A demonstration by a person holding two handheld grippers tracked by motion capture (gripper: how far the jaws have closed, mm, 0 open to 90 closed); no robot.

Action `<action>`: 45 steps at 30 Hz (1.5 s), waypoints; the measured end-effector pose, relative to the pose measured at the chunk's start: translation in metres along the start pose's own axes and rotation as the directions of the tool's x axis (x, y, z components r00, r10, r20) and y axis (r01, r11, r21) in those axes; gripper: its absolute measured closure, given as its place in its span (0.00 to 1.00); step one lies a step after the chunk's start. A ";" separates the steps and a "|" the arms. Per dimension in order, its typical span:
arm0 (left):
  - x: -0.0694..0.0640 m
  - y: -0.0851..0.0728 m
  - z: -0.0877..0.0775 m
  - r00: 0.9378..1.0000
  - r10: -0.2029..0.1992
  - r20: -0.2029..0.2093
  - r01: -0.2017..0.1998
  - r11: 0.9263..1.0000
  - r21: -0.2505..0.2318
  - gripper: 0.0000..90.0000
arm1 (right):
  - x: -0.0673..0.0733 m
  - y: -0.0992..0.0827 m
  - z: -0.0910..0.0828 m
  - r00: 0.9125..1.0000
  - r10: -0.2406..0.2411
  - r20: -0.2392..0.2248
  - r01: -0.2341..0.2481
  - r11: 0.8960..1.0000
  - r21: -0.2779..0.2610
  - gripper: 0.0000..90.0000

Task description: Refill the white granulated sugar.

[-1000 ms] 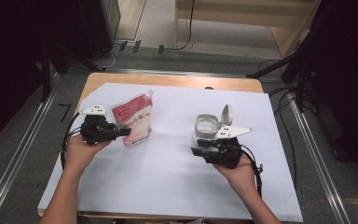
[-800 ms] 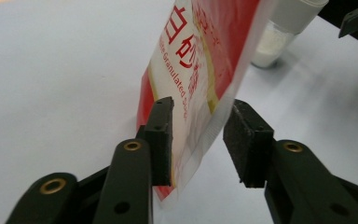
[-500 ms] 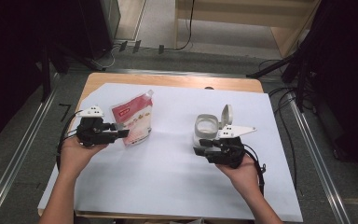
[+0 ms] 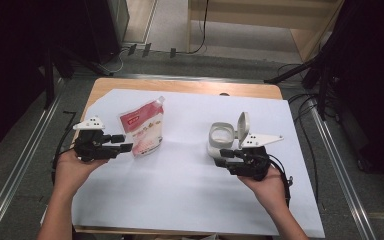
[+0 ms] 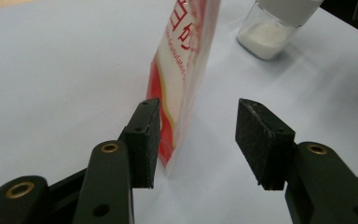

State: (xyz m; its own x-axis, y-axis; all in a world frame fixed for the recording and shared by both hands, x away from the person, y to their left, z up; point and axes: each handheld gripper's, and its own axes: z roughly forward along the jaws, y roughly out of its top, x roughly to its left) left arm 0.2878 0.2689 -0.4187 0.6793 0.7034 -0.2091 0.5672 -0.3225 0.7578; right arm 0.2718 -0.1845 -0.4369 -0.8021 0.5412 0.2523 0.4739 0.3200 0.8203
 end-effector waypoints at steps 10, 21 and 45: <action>0.019 -0.012 -0.011 0.998 -0.043 -0.052 0.042 0.999 -0.020 0.54 | -0.004 -0.003 -0.013 1.000 0.006 0.017 -0.006 1.000 0.005 0.66; 0.029 -0.018 -0.007 0.992 -0.077 -0.096 0.075 0.997 -0.019 0.52 | -0.015 -0.005 -0.030 0.999 0.042 0.032 -0.043 0.999 0.022 0.96; 0.032 -0.017 0.000 0.993 -0.080 -0.085 0.079 0.997 -0.019 0.54 | -0.056 0.010 -0.045 0.983 0.125 0.133 -0.126 0.992 -0.002 1.00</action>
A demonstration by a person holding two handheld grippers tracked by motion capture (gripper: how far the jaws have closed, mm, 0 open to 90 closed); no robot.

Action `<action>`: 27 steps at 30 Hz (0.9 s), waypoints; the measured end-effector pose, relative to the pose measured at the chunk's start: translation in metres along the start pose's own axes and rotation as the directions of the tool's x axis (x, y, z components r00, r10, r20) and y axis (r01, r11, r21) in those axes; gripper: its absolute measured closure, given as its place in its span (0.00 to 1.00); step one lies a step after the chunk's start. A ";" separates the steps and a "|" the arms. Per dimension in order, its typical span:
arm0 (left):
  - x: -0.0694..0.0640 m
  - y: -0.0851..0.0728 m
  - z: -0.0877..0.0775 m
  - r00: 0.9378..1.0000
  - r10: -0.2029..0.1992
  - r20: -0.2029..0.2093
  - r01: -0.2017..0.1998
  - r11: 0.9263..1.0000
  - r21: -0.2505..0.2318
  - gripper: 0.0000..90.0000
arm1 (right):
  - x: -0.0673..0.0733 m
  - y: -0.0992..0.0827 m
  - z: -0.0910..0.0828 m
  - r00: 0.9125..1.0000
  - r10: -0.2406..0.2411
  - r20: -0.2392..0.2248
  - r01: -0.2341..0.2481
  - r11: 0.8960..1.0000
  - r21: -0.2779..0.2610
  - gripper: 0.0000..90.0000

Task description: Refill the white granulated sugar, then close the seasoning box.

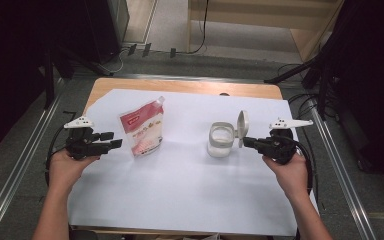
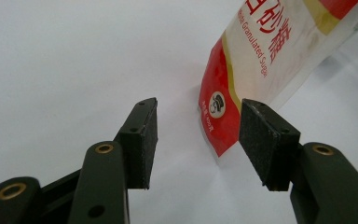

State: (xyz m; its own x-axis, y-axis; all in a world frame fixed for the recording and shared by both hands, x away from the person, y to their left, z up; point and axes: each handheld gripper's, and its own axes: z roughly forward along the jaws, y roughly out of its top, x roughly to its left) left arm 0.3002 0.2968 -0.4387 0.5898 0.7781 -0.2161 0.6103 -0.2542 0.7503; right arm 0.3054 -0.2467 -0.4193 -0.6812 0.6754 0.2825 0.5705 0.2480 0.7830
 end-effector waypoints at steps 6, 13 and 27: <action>-0.001 0.000 0.002 1.000 0.011 0.001 -0.011 1.000 0.000 0.54 | -0.003 -0.001 -0.006 1.000 -0.005 -0.015 0.006 1.000 0.012 1.00; -0.001 0.001 0.004 1.000 0.013 0.000 -0.013 1.000 0.006 0.54 | -0.015 0.006 -0.014 0.999 0.031 0.031 -0.030 0.999 -0.027 1.00; -0.001 0.002 0.006 1.000 0.007 0.003 -0.007 1.000 0.013 0.54 | -0.027 0.026 0.006 0.997 0.061 0.046 -0.059 0.997 -0.044 1.00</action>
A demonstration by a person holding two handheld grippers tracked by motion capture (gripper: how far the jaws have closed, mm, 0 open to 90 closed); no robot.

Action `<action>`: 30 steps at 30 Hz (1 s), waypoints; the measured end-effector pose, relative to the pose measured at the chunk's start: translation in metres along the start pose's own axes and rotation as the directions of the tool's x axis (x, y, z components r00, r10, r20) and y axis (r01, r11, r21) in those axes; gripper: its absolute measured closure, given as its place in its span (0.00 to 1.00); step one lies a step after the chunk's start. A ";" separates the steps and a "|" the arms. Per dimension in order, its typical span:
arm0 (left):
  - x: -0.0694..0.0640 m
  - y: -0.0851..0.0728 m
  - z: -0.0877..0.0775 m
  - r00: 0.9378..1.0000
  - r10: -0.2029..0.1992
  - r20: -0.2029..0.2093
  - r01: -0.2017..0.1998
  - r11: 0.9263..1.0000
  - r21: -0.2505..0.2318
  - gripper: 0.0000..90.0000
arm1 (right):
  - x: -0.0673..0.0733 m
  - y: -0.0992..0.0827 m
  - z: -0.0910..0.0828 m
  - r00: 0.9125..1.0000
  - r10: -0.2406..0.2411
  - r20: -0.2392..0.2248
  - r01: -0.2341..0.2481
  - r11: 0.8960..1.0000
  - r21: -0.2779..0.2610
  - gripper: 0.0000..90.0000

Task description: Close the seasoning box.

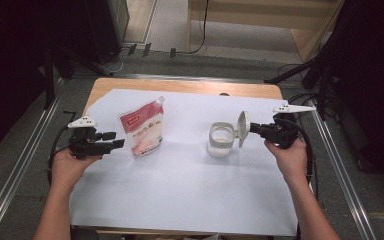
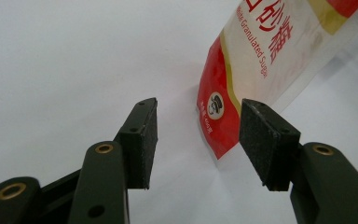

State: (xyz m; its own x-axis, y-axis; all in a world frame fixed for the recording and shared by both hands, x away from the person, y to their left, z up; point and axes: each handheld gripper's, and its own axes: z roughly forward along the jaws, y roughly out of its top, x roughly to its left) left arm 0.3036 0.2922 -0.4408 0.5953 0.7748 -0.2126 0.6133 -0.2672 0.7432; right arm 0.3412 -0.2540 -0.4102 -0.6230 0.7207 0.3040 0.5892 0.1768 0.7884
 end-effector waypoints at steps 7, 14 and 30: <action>0.000 0.000 0.001 1.000 -0.003 -0.002 0.003 1.000 0.001 0.54 | 0.009 0.001 0.007 1.000 -0.009 -0.013 0.009 1.000 -0.001 1.00; 0.000 0.000 0.001 1.000 0.003 -0.004 -0.003 1.000 0.004 0.54 | 0.024 0.003 0.017 0.998 -0.052 -0.042 0.053 0.999 0.008 1.00; 0.000 -0.001 0.005 1.000 0.010 -0.004 -0.009 1.000 0.020 0.53 | 0.021 0.001 0.013 0.997 -0.068 -0.023 0.068 0.998 0.004 0.74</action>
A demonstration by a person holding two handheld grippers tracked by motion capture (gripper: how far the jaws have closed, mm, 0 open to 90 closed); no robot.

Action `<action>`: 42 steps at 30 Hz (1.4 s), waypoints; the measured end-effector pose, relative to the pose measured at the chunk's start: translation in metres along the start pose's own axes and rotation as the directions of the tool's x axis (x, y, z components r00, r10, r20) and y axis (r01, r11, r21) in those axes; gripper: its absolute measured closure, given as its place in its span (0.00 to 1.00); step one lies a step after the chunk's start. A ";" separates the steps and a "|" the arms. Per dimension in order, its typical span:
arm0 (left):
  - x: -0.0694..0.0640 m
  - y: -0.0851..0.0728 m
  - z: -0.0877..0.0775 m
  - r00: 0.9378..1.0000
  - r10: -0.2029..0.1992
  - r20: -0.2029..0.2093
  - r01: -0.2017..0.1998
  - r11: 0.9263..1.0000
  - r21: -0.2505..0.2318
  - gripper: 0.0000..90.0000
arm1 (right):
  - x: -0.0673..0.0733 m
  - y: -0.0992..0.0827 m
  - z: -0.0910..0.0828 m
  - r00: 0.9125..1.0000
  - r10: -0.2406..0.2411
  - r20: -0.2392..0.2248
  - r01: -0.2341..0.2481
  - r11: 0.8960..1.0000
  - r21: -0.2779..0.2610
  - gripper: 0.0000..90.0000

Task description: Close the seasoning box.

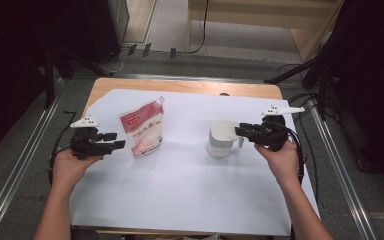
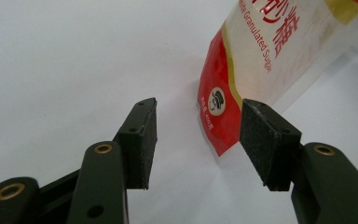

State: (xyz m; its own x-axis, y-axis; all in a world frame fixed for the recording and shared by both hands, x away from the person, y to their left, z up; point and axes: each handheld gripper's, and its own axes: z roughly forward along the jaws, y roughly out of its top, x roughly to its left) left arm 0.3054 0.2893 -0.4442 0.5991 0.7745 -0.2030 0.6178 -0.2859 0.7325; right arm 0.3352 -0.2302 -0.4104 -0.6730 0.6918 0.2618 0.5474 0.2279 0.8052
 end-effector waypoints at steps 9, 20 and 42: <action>-0.002 0.000 0.001 1.000 -0.001 -0.005 0.001 1.000 -0.003 0.53 | -0.009 -0.007 -0.014 0.999 0.008 0.031 -0.007 0.999 -0.032 0.68; -0.002 0.000 0.001 1.000 -0.003 -0.001 0.003 1.000 0.001 0.52 | -0.023 -0.023 -0.029 0.997 0.006 0.071 -0.001 0.998 -0.060 0.60; -0.002 0.000 0.002 1.000 -0.010 -0.009 0.010 1.000 0.000 0.51 | -0.042 -0.074 -0.046 0.986 0.035 0.163 -0.024 0.997 -0.069 0.32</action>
State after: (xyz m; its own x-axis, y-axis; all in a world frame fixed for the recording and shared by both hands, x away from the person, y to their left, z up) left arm 0.3053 0.2871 -0.4449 0.5882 0.7825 -0.2043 0.6237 -0.2780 0.7305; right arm 0.2998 -0.3076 -0.4568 -0.5633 0.8019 0.1991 0.5275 0.1636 0.8336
